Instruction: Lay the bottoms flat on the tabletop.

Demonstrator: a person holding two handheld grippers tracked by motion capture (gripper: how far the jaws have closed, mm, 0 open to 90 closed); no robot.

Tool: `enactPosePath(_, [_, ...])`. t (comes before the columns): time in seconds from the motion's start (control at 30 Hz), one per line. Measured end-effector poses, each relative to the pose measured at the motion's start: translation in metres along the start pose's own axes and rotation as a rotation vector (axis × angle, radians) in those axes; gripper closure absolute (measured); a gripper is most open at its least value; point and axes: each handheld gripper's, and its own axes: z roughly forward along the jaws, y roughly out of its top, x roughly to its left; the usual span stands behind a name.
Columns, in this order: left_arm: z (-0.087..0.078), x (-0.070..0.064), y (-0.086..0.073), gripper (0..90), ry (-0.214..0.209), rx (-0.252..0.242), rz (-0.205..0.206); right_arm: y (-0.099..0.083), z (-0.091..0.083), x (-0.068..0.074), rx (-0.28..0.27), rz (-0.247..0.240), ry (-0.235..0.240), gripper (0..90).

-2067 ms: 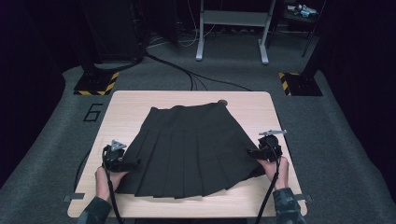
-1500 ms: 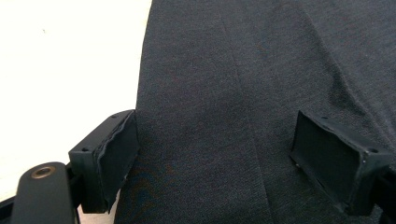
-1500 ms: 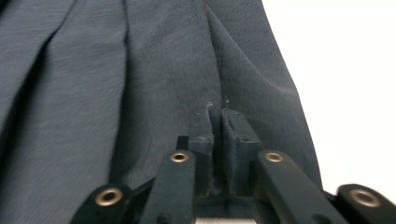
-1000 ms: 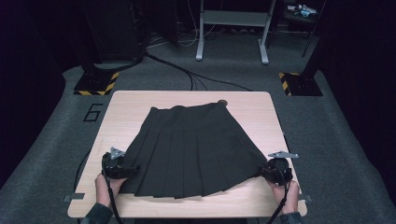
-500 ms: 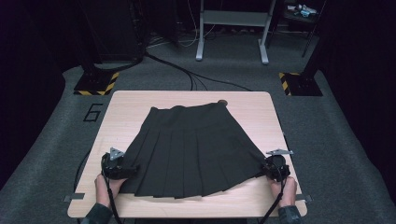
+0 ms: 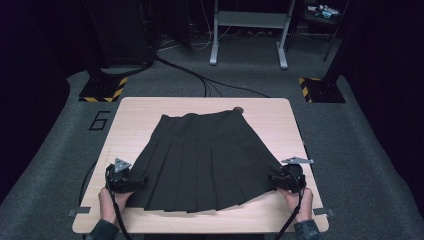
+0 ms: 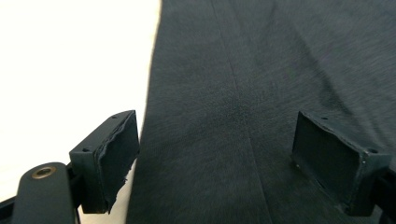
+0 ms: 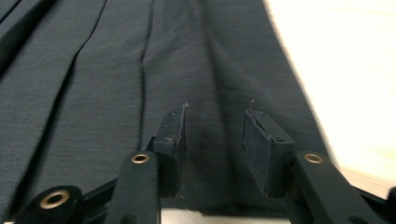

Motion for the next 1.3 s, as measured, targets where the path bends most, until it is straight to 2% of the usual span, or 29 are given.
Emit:
enactPosePath(0.03, [-0.006, 0.0, -0.001, 14.6, 0.002, -0.015, -0.004, 0.0, 0.005, 0.001, 0.01, -0.014, -0.011, 60.8])
enactPosePath(0.1, [-0.019, 0.0, -0.003, 14.7, 0.008, -0.033, -0.002, -0.002, 0.011, 0.001, 0.032, -0.008, 0.002, 70.3])
enactPosePath(0.13, [-0.023, 0.001, -0.005, 14.8, 0.005, -0.035, -0.005, -0.004, 0.012, 0.003, 0.036, -0.008, -0.014, 77.3])
enactPosePath(0.2, [-0.034, 0.0, -0.01, 15.5, 0.0, -0.046, -0.015, -0.007, 0.012, 0.005, 0.036, -0.018, -0.028, 85.2])
enactPosePath(0.27, [-0.044, 0.0, -0.016, 16.0, 0.002, -0.045, -0.024, -0.011, 0.009, 0.006, 0.034, -0.029, -0.037, 88.1])
enactPosePath(0.3, [-0.047, -0.001, -0.02, 16.5, 0.004, -0.043, -0.028, -0.012, 0.007, 0.008, 0.033, -0.019, -0.042, 88.3])
enactPosePath(0.37, [-0.051, -0.004, -0.027, 18.9, 0.008, -0.041, -0.03, -0.015, 0.003, 0.009, 0.03, -0.024, -0.055, 88.3])
enactPosePath(0.43, [-0.055, -0.008, -0.034, 22.4, 0.01, -0.017, -0.018, -0.018, -0.001, 0.011, 0.03, -0.017, -0.068, 86.7])
enactPosePath(0.5, [-0.056, -0.013, -0.04, 29.7, 0.02, -0.007, -0.002, -0.02, -0.001, 0.009, 0.048, -0.025, -0.074, 77.6])
enactPosePath(0.57, [-0.054, -0.018, -0.045, 41.3, 0.042, -0.001, 0.024, -0.023, -0.002, 0.007, 0.052, -0.015, -0.076, 70.6])
enactPosePath(0.6, [-0.054, -0.019, -0.046, 48.2, 0.023, 0.016, 0.031, -0.024, -0.003, 0.006, 0.058, 0.002, -0.075, 67.6])
enactPosePath(0.67, [-0.052, -0.021, -0.051, 62.9, 0.015, 0.023, 0.037, -0.024, -0.005, 0.003, 0.051, 0.011, -0.077, 64.6])
enactPosePath(0.77, [-0.053, -0.023, -0.057, 71.7, -0.002, 0.024, 0.048, -0.025, -0.007, -0.001, 0.053, 0.013, -0.085, 62.7])
enactPosePath(0.87, [-0.057, -0.026, -0.061, 75.7, -0.02, 0.026, 0.064, -0.026, -0.009, -0.005, 0.049, 0.018, -0.092, 60.5])
enactPosePath(0.93, [-0.06, -0.027, -0.06, 73.3, -0.033, 0.037, 0.075, -0.026, -0.01, -0.007, 0.046, 0.026, -0.096, 57.4])
enactPosePath(0.97, [-0.062, -0.025, -0.058, 67.6, -0.051, 0.05, 0.067, -0.026, -0.011, -0.008, 0.034, 0.023, -0.102, 53.4])
enactPosePath(1.03, [-0.066, -0.021, -0.052, 50.6, -0.071, 0.037, 0.028, -0.023, -0.014, -0.008, 0.029, 0.03, -0.107, 48.0])
enactPosePath(1.1, [-0.07, -0.019, -0.042, 35.6, -0.071, 0.006, 0.012, -0.019, -0.017, -0.008, 0.013, 0.023, -0.103, 35.9])
enactPosePath(1.17, [-0.071, -0.018, -0.028, 24.8, -0.057, -0.023, 0.015, -0.012, -0.019, -0.006, 0.001, 0.011, -0.104, 26.4])
enactPosePath(1.23, [-0.068, -0.017, -0.013, 15.5, -0.044, -0.034, 0.02, -0.004, -0.02, -0.003, -0.02, -0.006, -0.103, 18.9])
enactPosePath(1.3, [-0.062, -0.014, 0.0, 12.1, -0.041, -0.029, 0.024, 0.004, -0.018, 0.001, -0.043, -0.03, -0.095, 14.5])
